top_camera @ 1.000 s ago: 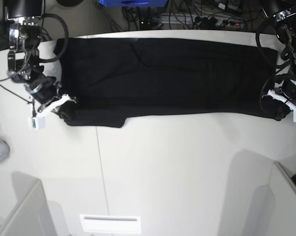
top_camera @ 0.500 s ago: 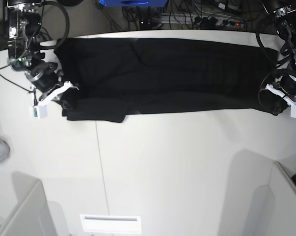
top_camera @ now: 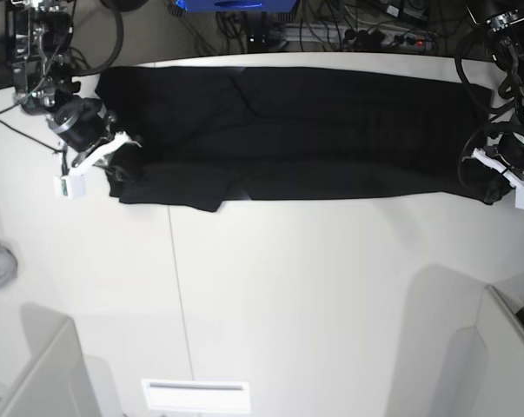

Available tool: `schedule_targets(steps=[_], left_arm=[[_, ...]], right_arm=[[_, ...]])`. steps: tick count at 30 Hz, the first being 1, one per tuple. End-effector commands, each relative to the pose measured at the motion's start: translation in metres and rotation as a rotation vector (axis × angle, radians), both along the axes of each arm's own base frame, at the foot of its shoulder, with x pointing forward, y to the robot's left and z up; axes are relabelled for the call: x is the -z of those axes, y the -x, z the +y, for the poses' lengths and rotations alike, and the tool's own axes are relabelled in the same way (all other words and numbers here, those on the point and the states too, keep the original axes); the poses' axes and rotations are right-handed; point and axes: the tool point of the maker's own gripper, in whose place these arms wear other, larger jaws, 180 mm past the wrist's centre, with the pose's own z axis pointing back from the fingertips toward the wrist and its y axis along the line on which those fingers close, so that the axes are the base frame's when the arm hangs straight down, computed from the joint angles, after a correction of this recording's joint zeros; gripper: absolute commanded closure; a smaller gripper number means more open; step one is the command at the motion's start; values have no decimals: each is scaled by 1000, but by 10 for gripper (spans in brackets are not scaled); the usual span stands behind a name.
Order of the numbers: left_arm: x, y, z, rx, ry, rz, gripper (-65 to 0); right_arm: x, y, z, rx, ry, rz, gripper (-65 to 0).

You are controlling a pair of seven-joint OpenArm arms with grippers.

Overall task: Fold the T-shirt properly
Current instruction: 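Lift both corners and fold them over toward the first edge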

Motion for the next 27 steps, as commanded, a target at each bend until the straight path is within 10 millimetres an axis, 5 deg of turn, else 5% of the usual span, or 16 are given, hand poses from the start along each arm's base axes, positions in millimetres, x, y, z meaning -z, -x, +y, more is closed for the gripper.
schedule_targets(steps=[1, 11, 27], left_arm=[[-14, 0, 9, -3, -26, -29, 0], [-19, 18, 27, -33, -65, -1, 0], [-15, 37, 14, 3, -90, 40, 0]], right_arm=[[-14, -5, 0, -7, -2, -50, 0], [-17, 9, -9, 21, 10, -44, 0], [-1, 48, -4, 4, 8, 47, 0]])
